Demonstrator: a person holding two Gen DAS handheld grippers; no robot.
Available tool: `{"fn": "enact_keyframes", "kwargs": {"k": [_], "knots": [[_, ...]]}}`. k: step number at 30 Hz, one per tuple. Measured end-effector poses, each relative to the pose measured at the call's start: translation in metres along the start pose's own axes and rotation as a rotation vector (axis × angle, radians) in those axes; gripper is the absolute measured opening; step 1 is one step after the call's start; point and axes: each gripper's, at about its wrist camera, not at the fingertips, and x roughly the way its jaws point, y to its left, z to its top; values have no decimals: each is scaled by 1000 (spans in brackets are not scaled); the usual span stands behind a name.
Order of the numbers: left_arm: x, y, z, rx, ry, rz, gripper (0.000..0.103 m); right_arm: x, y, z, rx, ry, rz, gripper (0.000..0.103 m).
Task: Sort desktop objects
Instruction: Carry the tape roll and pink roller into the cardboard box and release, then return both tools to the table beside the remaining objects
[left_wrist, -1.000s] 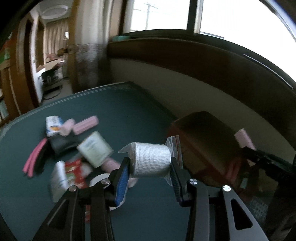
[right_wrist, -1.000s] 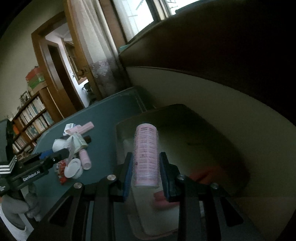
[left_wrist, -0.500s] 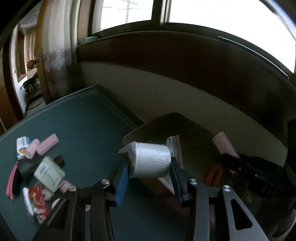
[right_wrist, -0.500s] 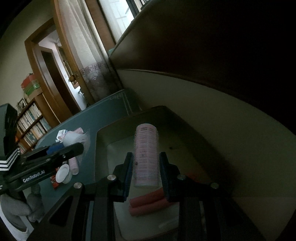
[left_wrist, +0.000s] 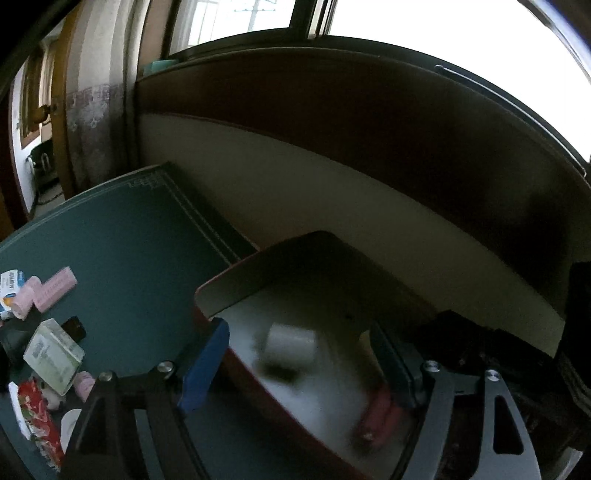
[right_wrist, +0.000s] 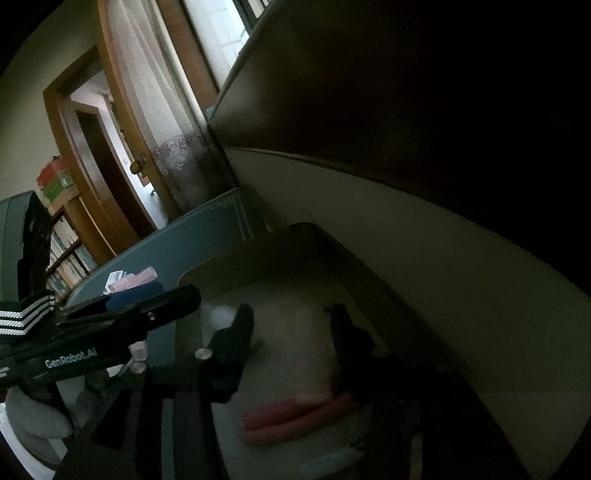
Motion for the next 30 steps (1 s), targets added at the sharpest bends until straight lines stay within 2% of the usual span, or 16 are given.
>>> {"fn": "enact_keyframes", "kwargs": {"k": [10,17,26,30], "knots": [[-20,4,-13,-41,-4,43,80,0,6,-3,2,19,4,48],[-38,15,-28,-72,-17,65,80,-2,25,-3,-22,12,24,50],[-79,50,-47,-148,-65,134,80,-2,64,-11,-78,21,79,56],[-98,88,-57,-205,-86,185,80,-3,85,-15,-109,25,113,56]]}}
